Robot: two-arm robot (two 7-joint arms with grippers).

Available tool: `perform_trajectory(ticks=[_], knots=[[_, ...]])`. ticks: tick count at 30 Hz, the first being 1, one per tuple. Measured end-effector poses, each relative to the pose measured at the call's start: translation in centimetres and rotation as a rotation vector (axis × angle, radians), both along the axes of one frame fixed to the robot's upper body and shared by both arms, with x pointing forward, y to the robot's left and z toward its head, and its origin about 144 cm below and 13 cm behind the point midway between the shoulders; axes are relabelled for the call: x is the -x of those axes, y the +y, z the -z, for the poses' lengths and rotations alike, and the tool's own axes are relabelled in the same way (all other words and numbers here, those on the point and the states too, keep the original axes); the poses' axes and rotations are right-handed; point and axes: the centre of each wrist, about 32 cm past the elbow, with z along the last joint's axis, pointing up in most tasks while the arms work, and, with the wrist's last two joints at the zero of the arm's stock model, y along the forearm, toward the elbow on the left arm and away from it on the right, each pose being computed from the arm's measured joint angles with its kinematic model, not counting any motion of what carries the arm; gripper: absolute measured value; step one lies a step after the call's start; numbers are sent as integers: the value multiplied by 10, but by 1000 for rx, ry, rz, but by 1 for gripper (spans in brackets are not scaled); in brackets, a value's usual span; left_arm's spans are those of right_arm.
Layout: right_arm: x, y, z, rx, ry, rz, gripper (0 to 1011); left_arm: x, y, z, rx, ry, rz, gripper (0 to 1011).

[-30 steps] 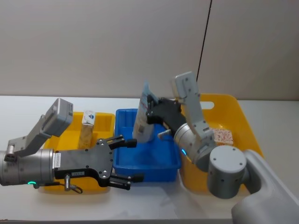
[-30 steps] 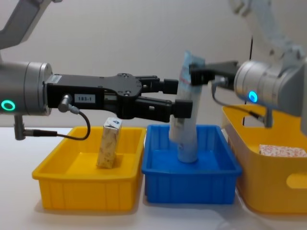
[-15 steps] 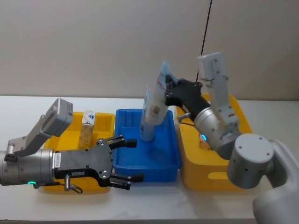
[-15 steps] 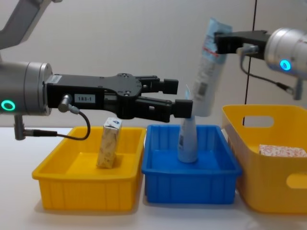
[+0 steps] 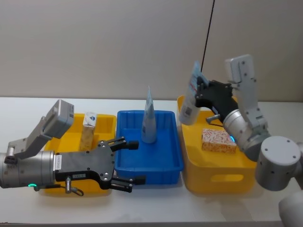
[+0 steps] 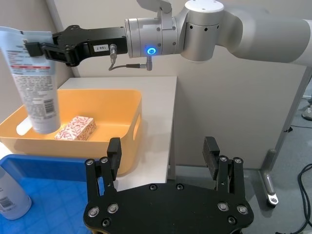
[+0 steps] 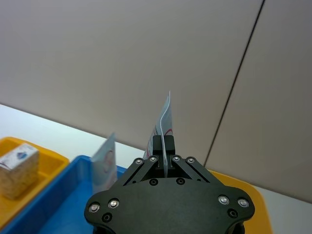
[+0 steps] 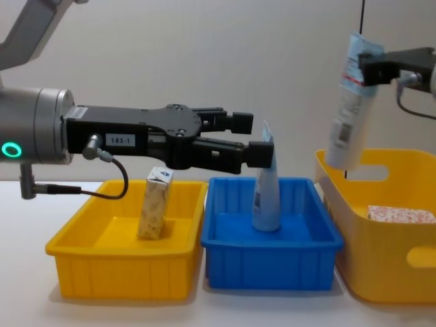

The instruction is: Bimanual collaborative sorting of washing and personal care products

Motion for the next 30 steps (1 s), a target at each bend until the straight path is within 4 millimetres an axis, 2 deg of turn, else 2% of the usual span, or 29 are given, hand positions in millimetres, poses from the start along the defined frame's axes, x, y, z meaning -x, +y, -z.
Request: perform_trajectory(ticks=[15,27,30], knots=[[-5,-22,17,66,34,80,0,0,0,0,0,0,0,1001],[-3,-24,32,97,74,78,0,0,0,0,0,0,0,1001],[-2,-24,36,103,86,76,36,0,0,0,0,0,0,1001]])
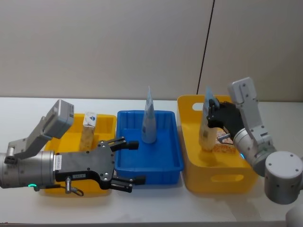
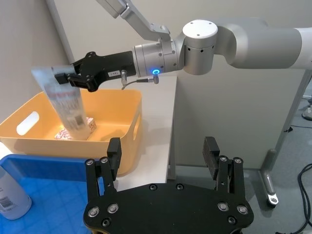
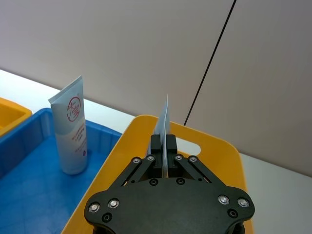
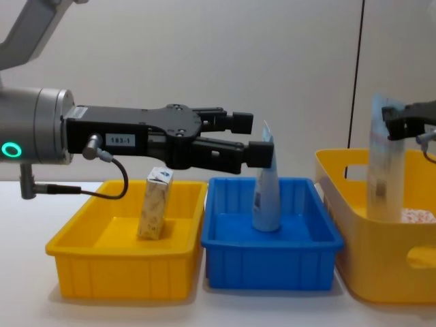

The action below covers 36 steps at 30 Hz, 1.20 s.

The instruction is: Bimanual collaborative sorting of washing and personal care products

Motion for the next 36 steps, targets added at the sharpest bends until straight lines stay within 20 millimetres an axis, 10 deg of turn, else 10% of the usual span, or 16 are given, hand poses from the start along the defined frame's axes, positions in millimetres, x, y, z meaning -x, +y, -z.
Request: perform_trajectory(ticks=[27,36], knots=[[5,6,-13,-109,-18,-38,889,0,0,0,0,0,0,1001],[14,1,-21,-129,-39,-145,1000,0,0,0,0,0,0,1001]])
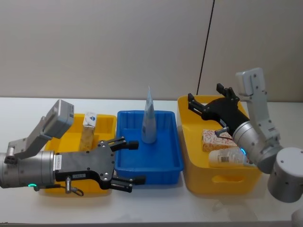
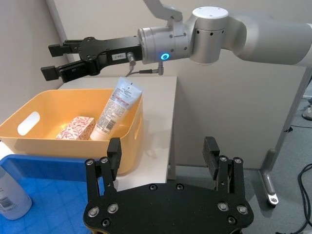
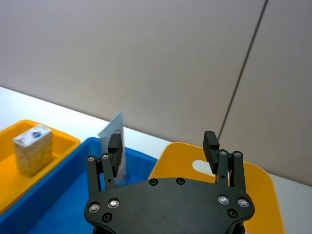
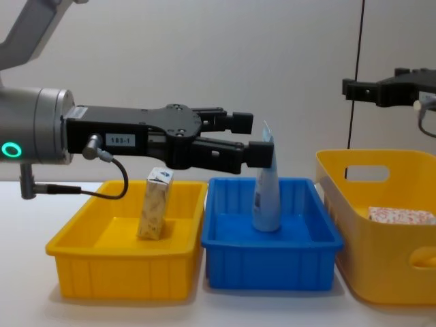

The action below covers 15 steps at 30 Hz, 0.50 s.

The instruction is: Bimanual collaborative sorting of washing and personal care products

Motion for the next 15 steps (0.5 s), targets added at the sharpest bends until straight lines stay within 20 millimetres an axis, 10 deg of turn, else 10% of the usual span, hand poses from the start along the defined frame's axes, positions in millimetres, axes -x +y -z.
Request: perform_trajectory(ticks=[15], knots=[[22,-15,1,33,-21,-206,1000,0,0,0,0,0,0,1001]])
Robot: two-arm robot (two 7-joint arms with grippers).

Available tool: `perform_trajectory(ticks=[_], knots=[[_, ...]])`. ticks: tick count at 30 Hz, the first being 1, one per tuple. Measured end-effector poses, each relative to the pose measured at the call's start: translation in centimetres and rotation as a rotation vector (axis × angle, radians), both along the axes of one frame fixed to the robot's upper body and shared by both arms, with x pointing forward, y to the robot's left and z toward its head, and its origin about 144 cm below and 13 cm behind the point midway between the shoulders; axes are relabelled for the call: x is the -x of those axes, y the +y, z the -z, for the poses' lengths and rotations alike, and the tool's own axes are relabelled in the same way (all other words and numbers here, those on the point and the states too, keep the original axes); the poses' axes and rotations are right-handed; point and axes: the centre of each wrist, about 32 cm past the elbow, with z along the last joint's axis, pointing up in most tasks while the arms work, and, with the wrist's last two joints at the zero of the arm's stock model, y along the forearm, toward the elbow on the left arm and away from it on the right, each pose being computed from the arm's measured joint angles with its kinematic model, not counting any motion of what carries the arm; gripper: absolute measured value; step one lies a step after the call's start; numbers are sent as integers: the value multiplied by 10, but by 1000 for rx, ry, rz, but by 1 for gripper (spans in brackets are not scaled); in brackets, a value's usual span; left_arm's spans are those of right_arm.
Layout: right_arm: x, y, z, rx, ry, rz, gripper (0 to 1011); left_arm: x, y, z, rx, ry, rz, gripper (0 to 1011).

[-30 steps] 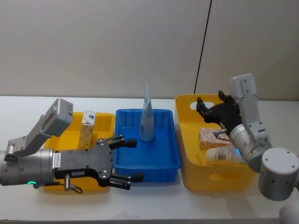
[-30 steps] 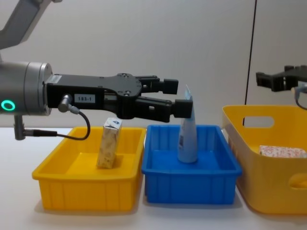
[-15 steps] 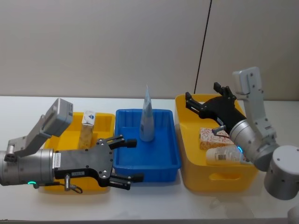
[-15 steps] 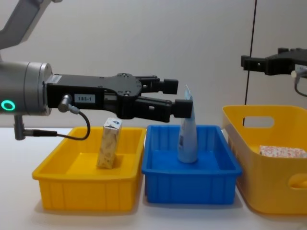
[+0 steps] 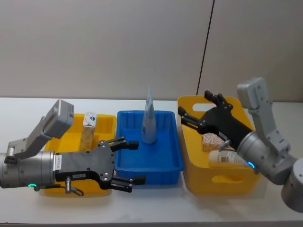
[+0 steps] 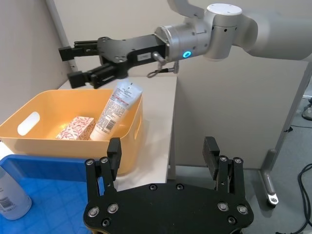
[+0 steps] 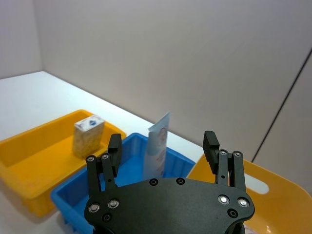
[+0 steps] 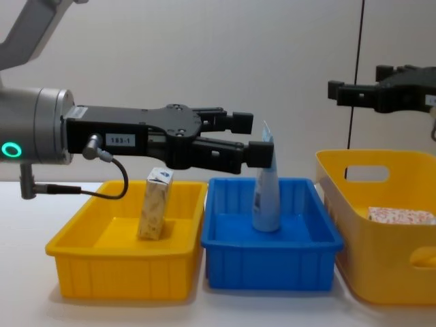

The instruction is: Bimanual collaborative sorting of washing and personal care products

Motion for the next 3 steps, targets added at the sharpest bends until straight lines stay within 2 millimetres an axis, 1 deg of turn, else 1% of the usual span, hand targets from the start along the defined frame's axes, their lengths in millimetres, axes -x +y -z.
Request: perform_trajectory(ticks=[3], knots=[[5,-2,1,10,-3,-37,1000,0,0,0,0,0,0,1001]])
